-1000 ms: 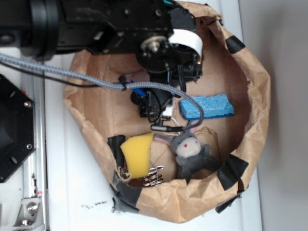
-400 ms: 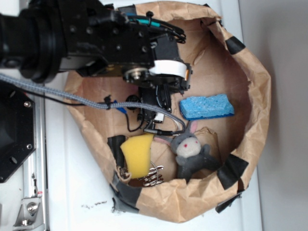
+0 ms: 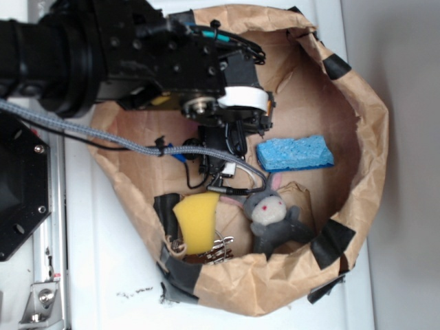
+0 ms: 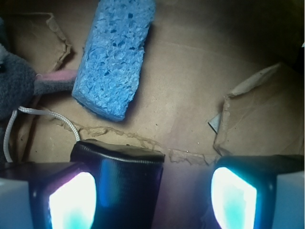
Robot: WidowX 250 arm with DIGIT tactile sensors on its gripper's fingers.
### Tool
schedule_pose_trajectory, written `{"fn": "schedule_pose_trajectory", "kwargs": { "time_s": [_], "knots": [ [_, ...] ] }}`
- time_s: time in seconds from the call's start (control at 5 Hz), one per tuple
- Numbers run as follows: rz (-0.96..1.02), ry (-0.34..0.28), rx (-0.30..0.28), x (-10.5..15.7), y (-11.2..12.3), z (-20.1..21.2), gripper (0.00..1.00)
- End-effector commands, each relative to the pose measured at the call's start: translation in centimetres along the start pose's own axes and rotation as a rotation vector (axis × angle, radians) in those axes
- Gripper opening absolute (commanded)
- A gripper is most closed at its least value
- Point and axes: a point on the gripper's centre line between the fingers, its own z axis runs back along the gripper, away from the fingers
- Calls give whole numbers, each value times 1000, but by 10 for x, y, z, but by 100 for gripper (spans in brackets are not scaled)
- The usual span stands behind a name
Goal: Grab the black box.
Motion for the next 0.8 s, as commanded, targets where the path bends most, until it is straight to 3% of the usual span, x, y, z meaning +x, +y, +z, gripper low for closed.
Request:
{"fn": "schedule_pose_trajectory", "kwargs": {
  "time_s": [0.0,0.4,0.6],
  "knots": [
    [-22,10,-11,6,-14,-6,100],
    [-38,23,-103,-1,-35,-17,100],
    [-58,30,-105,-5,-38,-19,100]
  ]
}}
